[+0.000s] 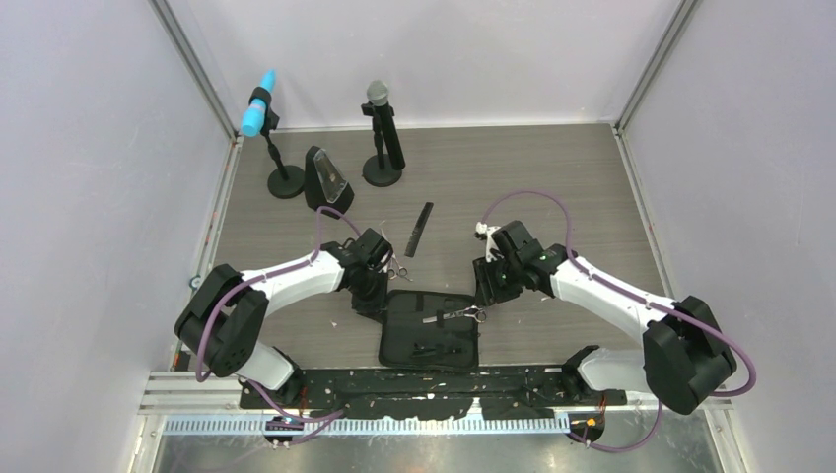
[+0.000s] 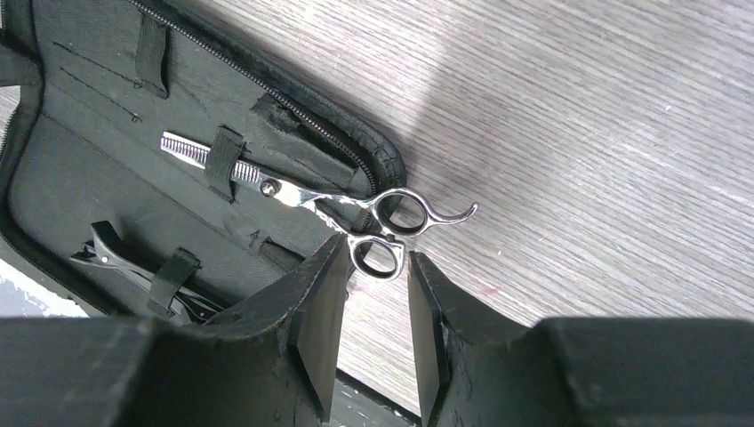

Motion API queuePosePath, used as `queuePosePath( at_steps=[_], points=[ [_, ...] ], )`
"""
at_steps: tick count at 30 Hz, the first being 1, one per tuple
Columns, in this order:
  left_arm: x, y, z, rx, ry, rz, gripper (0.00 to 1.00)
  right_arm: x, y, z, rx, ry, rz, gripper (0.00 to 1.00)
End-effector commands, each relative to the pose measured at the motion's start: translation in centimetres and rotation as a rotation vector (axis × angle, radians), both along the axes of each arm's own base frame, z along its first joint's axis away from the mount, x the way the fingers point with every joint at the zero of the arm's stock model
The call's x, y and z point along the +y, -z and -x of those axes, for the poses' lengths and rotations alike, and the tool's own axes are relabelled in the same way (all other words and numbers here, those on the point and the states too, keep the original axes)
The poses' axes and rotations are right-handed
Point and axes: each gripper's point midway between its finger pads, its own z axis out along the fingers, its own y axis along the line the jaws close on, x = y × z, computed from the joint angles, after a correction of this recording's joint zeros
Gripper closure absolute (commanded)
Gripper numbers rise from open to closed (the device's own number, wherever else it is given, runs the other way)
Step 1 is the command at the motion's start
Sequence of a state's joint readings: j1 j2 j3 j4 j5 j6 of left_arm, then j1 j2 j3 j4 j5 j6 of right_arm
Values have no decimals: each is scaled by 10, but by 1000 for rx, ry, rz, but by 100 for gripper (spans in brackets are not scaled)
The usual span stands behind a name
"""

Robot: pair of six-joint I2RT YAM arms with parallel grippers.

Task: Sort the hair-cutting tools
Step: Place the scissors in the hairdressing tool bag.

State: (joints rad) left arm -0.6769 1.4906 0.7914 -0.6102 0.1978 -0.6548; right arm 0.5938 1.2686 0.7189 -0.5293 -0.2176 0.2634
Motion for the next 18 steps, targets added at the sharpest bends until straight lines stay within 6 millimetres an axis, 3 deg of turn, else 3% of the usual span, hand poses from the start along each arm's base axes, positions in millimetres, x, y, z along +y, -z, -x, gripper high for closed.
queuePosePath(
  at_steps=[1,11,18],
  points=[
    [-9,-9,-7,-42,-4,39,91,2,2,1,2,48,-27,59],
    [-12,-10,-6,-41,5,45,91,-2,23,18,59,64,-30,58],
    [-17,-12,-5,-45,14,53,91,17,19,20,55,35,-59,61]
  ],
)
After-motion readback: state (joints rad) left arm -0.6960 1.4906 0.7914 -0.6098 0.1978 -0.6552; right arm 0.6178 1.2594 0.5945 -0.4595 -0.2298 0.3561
